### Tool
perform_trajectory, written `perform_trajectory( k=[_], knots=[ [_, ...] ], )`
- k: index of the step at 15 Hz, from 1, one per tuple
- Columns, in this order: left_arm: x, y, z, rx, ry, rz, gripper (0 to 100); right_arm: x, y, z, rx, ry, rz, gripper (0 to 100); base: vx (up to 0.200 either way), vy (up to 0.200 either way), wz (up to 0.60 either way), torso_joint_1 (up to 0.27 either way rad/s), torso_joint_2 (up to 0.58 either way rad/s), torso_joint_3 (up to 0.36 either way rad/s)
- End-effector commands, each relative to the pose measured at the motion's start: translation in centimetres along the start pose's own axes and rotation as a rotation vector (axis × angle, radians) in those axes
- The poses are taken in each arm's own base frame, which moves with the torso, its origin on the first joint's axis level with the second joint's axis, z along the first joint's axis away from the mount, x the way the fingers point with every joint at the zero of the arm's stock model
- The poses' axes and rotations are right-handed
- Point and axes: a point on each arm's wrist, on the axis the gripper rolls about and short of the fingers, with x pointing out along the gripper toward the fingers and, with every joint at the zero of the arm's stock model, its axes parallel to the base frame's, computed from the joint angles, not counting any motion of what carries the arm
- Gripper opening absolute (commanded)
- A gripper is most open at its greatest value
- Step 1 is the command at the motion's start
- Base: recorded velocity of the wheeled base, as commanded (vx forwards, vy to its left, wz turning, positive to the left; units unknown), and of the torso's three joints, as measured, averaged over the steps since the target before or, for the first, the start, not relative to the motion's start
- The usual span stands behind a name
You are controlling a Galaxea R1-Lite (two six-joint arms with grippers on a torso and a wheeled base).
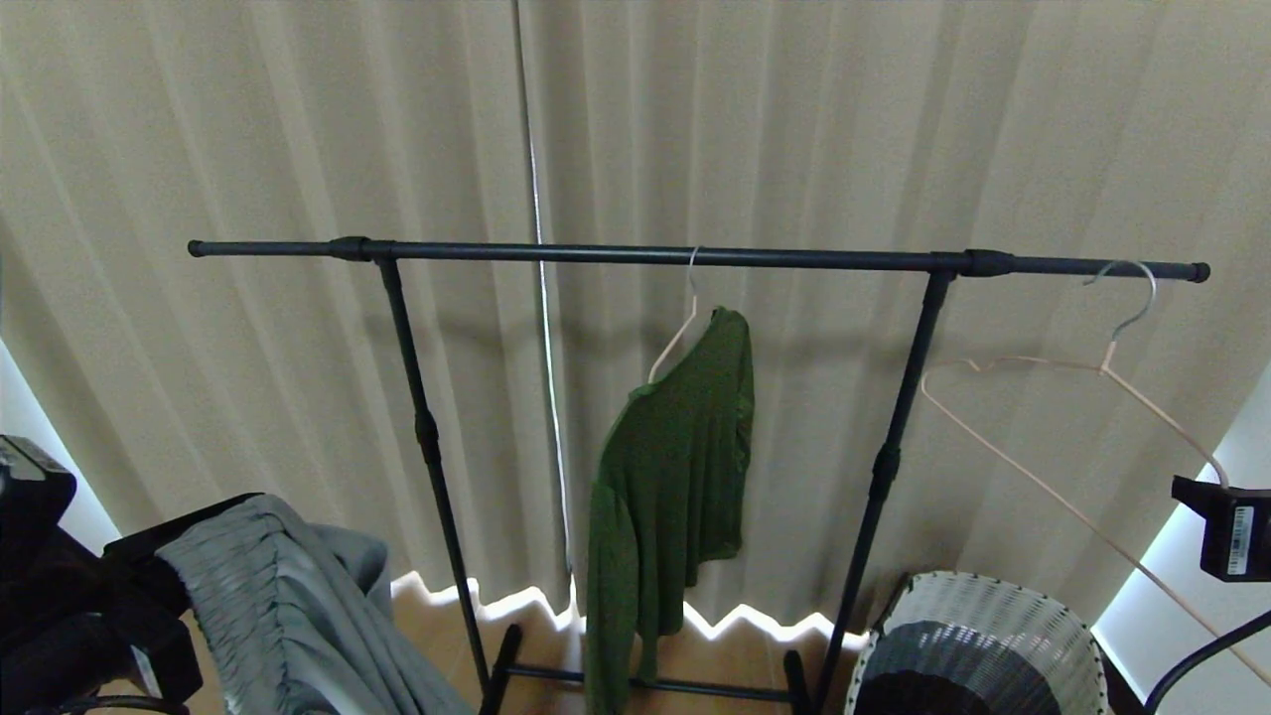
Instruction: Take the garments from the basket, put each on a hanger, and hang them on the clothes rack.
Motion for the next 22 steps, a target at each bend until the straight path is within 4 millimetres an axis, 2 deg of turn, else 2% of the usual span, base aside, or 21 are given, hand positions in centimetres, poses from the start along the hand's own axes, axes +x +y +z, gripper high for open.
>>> perform_trajectory(
  k=[1, 5, 8, 11, 14, 15, 16, 20, 22],
  knots=[
    [0.0, 0.0, 0.1, 0.001, -0.005, -0.001, 0, -1.5, -0.3, -0.6, 0.002, -0.035, 0.005, 0, -0.200, 0.000, 0.00, 0.002, 0.00, 0.002],
    [0.6, -0.2, 0.2, -0.001, 0.000, -0.039, 0, -2.7, -0.2, -0.5, 0.008, -0.089, 0.044, 0, -0.050, 0.000, 0.00, -0.001, 0.00, 0.001],
    [1.9, 0.0, 0.9, 0.003, 0.012, -0.051, 0, -3.4, 0.1, -0.7, 0.000, -0.102, 0.228, 0, 0.000, 0.000, 0.00, 0.000, 0.00, 0.000],
    [3.5, 0.3, 2.2, 0.002, 0.005, -0.053, 0, -3.6, 1.7, -0.5, -0.029, -0.090, 0.459, 0, 0.000, 0.000, 0.00, 0.000, 0.00, 0.000],
    [8.5, 1.0, 5.1, 0.009, 0.034, 0.067, 0, -3.0, 4.6, -0.7, -0.061, -0.034, 0.641, 0, 0.000, 0.000, 0.00, 0.000, 0.00, 0.000],
    [9.3, 1.1, 5.5, 0.010, 0.042, 0.101, 0, -2.8, 5.3, -0.8, -0.059, -0.022, 0.672, 0, 0.000, 0.000, 0.00, 0.000, 0.00, 0.000],
    [11.4, 1.3, 6.5, 0.011, 0.055, 0.174, 0, -2.7, 6.9, -1.1, -0.056, 0.003, 0.760, 0, 0.000, 0.000, 0.00, 0.000, 0.00, 0.000],
    [15.8, 2.2, 7.6, -0.023, 0.079, 0.321, 0, -3.2, 10.7, -1.2, -0.054, -0.005, 0.940, 0, 0.000, 0.000, 0.00, 0.000, 0.00, 0.000],
    [17.3, 2.4, 7.8, -0.048, 0.093, 0.385, 0, -3.9, 11.4, -1.4, -0.059, 0.008, 0.988, 0, 0.000, 0.000, 0.00, 0.000, 0.00, 0.000]
  ],
)
